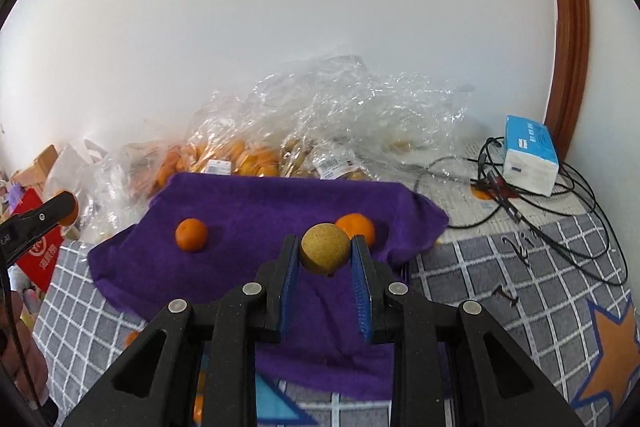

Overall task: Organize fruits
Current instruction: 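Carry the orange with the left gripper while the right gripper carries the yellow-green fruit to the towel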

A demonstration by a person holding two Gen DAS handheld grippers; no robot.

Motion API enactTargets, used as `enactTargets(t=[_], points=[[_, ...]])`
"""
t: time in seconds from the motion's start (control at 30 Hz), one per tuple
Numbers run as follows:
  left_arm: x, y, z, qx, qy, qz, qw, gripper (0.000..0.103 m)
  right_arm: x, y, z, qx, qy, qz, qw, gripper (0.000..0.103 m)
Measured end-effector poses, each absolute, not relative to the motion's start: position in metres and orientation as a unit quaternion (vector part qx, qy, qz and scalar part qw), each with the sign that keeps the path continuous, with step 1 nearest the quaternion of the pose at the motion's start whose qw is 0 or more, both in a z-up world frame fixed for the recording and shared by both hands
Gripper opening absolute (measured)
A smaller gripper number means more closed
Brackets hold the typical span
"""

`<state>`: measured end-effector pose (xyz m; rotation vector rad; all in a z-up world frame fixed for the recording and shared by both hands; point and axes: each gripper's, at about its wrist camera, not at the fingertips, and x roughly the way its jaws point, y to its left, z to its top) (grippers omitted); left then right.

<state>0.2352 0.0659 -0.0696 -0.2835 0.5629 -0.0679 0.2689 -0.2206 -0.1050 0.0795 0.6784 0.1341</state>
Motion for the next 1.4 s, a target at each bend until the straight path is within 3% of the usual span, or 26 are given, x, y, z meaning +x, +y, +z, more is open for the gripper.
enactTargets(t=[0.53, 1.23, 1.33, 1.4], points=[[0.291, 0.065, -0.143, -0.123, 0.348, -0.002, 0.929, 0.034, 0.308, -0.230, -0.159, 0.020, 0.381, 0.046, 0.923, 0.026], [0.306, 0.059, -0.167, -0.096, 0.396, 0.012, 0.913, 0.034, 0.312, -0.215, -0.188, 0.000, 0.413, 0.054, 0.909, 0.026], [0.306, 0.058, -0.167, -0.094, 0.399, 0.011, 0.912, 0.034, 0.311, -0.217, -0.188, 0.003, 0.414, 0.054, 0.909, 0.028], [0.306, 0.058, -0.167, -0.093, 0.401, 0.010, 0.911, 0.034, 0.310, -0.217, -0.187, 0.007, 0.413, 0.054, 0.909, 0.039]])
